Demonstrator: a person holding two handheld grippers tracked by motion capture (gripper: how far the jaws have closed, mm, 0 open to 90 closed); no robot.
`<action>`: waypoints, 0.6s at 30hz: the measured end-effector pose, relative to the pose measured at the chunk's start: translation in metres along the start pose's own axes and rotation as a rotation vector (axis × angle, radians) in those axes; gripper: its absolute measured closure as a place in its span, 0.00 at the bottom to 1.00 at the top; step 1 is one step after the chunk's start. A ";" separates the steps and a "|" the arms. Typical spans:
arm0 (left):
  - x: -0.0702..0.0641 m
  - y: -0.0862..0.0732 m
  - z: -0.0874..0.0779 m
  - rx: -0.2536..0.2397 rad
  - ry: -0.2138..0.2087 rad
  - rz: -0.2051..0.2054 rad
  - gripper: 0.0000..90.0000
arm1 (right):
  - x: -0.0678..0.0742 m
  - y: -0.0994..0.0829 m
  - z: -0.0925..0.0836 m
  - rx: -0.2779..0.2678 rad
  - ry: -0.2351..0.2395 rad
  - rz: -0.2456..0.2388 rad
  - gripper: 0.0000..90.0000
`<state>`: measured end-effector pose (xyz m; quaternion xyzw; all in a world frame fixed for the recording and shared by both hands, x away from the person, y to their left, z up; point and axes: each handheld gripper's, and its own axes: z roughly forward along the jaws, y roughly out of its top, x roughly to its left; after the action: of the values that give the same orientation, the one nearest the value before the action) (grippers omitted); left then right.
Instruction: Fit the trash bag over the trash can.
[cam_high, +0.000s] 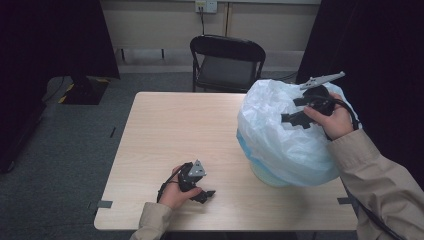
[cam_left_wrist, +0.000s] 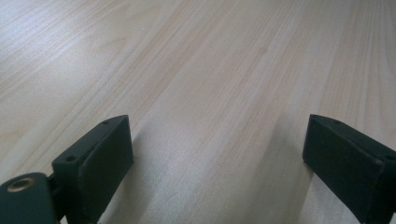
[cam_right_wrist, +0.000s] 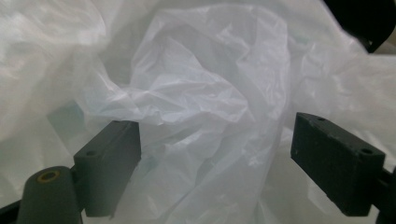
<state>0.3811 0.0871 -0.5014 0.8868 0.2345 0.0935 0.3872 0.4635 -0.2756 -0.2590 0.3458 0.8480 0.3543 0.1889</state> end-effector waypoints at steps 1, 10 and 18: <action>0.000 0.000 0.000 0.000 0.000 0.000 0.09 | 0.000 0.003 -0.005 -0.021 0.004 0.005 0.17; 0.000 0.000 0.000 -0.001 0.000 0.001 0.09 | 0.003 0.016 -0.048 -0.126 -0.017 0.000 0.16; 0.000 0.000 0.000 -0.001 0.001 0.001 0.08 | 0.010 0.014 -0.066 -0.160 -0.009 -0.014 0.16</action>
<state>0.3814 0.0866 -0.5015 0.8868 0.2339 0.0942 0.3873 0.4258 -0.2924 -0.2045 0.3254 0.8185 0.4181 0.2222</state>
